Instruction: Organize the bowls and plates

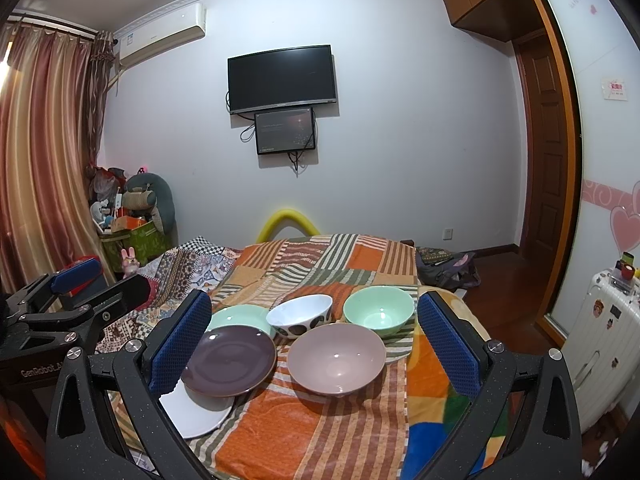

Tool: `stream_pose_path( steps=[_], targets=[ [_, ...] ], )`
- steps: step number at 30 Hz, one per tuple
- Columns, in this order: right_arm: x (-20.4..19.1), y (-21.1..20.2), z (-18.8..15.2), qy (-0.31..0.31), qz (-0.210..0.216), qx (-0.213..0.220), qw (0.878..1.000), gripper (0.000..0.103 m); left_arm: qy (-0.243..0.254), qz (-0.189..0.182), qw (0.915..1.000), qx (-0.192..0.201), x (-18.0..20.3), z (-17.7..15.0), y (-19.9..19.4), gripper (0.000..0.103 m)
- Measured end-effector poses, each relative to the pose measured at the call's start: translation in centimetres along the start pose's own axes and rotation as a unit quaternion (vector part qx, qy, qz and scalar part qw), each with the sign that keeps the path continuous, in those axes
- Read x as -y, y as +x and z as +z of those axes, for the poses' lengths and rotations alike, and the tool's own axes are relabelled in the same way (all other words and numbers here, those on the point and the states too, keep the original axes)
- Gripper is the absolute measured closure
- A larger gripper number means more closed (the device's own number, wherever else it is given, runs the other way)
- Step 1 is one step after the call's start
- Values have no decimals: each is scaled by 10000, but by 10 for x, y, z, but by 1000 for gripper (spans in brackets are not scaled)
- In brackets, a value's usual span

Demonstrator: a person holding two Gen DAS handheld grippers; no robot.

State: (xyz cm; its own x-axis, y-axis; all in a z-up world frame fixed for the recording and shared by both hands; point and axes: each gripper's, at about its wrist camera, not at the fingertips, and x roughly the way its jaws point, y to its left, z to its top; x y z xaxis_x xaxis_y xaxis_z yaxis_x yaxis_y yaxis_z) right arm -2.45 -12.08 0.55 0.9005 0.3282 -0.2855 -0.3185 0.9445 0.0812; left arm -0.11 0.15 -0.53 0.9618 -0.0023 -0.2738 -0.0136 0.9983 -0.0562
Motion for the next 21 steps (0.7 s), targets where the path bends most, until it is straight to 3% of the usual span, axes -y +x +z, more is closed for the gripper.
stream_pose_path(
  steps=[21],
  targets=[
    [1, 0, 1, 14, -2, -4, 10000, 0, -43, -25, 10000, -31, 0, -1, 3, 0]
  ],
)
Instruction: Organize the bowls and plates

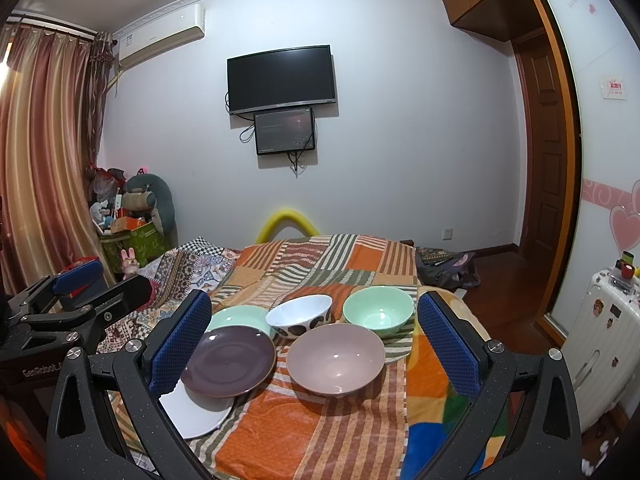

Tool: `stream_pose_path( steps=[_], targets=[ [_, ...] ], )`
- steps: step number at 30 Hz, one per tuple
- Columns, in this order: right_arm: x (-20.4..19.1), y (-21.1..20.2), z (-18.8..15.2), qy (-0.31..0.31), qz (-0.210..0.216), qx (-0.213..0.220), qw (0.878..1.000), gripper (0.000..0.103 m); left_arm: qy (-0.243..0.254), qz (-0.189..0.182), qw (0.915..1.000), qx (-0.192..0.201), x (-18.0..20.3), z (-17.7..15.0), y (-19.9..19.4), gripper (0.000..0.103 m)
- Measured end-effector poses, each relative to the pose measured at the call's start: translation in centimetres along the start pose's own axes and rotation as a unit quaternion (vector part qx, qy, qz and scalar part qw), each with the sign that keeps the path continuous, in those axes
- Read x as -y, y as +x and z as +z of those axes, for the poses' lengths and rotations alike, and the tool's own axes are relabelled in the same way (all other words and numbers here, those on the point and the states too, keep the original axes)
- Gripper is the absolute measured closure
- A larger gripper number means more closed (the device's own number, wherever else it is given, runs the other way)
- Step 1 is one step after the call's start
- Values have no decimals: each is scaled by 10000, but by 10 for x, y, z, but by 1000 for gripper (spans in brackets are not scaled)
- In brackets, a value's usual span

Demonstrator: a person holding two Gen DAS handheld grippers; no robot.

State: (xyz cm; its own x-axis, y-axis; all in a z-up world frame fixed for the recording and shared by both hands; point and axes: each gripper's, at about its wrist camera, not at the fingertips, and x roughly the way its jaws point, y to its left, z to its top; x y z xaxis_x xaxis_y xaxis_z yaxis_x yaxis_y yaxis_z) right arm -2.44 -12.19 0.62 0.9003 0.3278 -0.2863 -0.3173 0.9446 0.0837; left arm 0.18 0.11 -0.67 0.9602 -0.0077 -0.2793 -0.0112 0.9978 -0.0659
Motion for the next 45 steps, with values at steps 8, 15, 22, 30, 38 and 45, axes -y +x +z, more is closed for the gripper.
stream_pose_path(
  steps=[8, 15, 22, 30, 38, 45],
  targets=[
    [0, 0, 0, 3, -2, -8, 10000, 0, -18, -13, 10000, -21, -1, 0, 1, 0],
    [1, 0, 0, 2, -2, -13, 10000, 0, -12, -21, 10000, -38, -2, 0, 1, 0],
    [2, 7, -2, 22, 22, -117, 9999, 0, -17, 8, 9999, -100, -5, -3, 6, 0],
    [-6, 34, -12, 0, 170, -571, 9982, 0, -307, -57, 9973, -659, -34, -16, 39, 0],
    [-15, 70, -31, 2, 378, -1139, 9928, 0, -672, 264, 9891, -1286, -84, -39, 82, 0],
    [-22, 109, -48, 140, 529, -1696, 9840, 3, -958, 551, 9764, -1855, -131, -61, 128, 12]
  ],
)
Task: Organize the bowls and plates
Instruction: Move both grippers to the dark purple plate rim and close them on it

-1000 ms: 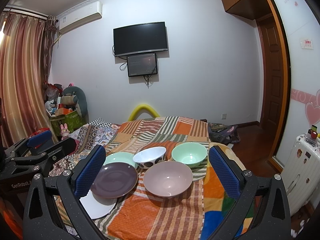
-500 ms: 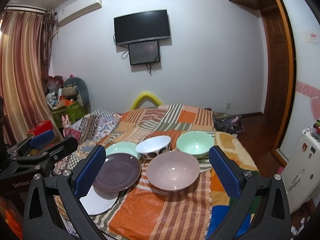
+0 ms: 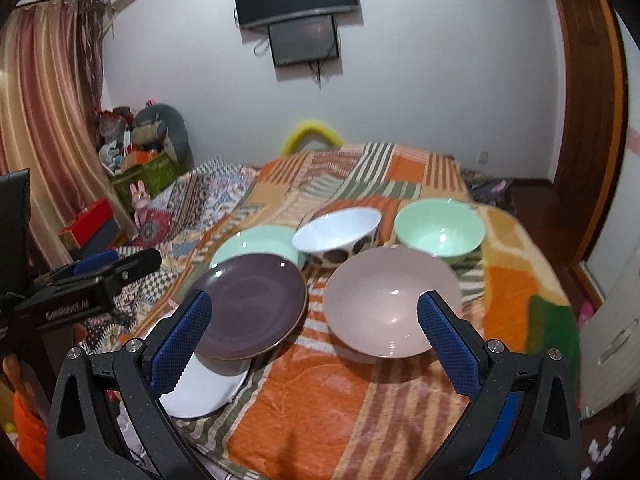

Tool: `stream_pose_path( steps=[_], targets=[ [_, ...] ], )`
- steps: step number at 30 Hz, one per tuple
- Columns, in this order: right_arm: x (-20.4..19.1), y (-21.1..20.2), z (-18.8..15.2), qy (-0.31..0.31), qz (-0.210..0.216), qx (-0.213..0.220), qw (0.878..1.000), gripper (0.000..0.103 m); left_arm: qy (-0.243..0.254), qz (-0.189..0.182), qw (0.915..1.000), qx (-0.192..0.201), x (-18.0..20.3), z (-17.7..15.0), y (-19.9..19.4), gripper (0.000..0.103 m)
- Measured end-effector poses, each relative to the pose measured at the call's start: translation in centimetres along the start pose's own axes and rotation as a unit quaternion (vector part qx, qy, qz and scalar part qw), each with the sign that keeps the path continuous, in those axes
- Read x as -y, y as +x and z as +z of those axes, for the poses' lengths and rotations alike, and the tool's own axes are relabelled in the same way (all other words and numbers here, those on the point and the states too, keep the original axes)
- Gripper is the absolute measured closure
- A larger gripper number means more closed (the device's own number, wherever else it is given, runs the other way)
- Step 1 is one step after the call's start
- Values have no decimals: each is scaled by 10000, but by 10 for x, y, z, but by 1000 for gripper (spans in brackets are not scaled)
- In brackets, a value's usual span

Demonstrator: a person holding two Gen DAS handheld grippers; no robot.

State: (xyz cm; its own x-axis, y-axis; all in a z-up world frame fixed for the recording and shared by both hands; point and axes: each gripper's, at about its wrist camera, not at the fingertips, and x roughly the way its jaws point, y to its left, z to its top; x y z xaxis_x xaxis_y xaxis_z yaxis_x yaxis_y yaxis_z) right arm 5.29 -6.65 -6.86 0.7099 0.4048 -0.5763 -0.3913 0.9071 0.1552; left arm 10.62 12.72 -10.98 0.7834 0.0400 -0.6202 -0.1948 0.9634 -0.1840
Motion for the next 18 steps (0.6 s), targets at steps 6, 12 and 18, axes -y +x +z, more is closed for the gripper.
stream_pose_path(
  steps=[6, 12, 18],
  targets=[
    [-3, 32, 0, 33, 127, -395, 9991, 17, -139, 160, 9989, -419, -27, 0, 38, 20],
    [-8, 67, -3, 50, 244, -803, 9965, 38, -182, 132, 9965, -801, -44, -4, 72, 28],
    [-16, 91, -20, -30, 377, -1329, 9904, 56, -192, 110, 9936, -1104, -56, -14, 95, 36]
  ],
)
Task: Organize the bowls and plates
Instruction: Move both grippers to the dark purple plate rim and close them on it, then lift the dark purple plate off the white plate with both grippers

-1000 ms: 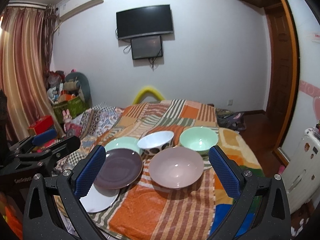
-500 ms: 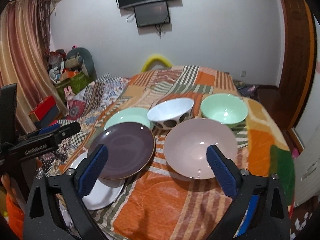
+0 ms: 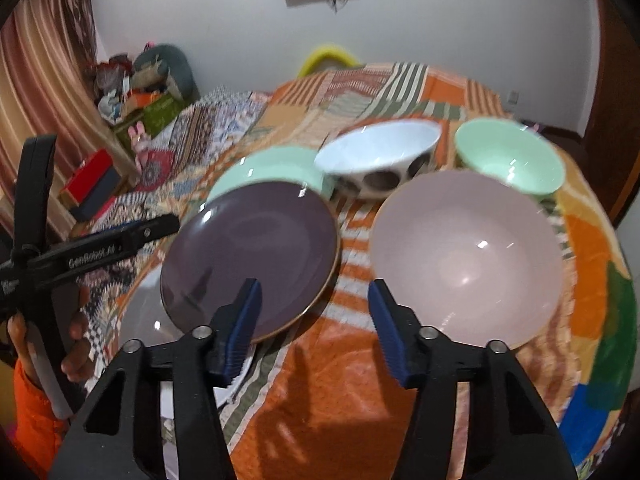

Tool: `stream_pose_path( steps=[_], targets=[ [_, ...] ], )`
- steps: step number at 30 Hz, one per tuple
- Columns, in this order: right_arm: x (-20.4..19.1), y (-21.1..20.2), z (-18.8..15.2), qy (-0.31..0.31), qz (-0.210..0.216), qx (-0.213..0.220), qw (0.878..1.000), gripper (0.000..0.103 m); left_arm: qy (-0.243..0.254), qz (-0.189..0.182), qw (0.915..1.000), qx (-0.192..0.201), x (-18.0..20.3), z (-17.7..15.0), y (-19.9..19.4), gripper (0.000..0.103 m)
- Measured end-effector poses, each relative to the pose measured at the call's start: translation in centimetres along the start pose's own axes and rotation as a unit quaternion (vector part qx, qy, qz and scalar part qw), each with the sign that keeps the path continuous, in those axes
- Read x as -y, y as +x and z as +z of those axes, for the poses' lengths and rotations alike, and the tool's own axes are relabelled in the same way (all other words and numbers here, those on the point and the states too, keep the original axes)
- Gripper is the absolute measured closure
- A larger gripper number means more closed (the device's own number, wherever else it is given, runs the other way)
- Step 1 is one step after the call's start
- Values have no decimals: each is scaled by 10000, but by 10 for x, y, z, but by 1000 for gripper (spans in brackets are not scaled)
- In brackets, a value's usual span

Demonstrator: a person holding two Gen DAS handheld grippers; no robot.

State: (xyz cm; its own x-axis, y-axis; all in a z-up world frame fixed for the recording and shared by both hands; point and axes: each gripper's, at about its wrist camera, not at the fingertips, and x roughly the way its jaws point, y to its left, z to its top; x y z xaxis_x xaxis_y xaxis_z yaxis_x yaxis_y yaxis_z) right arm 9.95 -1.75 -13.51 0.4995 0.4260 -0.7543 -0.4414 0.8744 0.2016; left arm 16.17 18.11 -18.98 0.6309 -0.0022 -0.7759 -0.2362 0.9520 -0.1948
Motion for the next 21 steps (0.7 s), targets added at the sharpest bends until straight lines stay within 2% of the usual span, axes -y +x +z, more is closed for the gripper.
stream_pose_path(
  steps=[6, 7, 11, 15, 21],
  targets=[
    [-3, 22, -2, -45, 42, -310, 9995, 70, -54, -19, 9999, -95, -12, -1, 15, 49],
    [-3, 25, -1, -35, 35, -333, 9994, 70, -66, -37, 9999, -111, -14, 0, 18, 52],
    [-1, 34, 3, 27, 41, -369, 9993, 71, -27, 15, 9999, -95, -19, 5, 26, 56],
    [-2, 42, 4, 57, 3, -416, 9991, 75, 16, 22, 9998, -176, -22, 9, 37, 68],
    [-1, 45, 7, 86, -59, -393, 9992, 75, 48, -3, 9996, -272, -22, 9, 49, 74]
  ],
)
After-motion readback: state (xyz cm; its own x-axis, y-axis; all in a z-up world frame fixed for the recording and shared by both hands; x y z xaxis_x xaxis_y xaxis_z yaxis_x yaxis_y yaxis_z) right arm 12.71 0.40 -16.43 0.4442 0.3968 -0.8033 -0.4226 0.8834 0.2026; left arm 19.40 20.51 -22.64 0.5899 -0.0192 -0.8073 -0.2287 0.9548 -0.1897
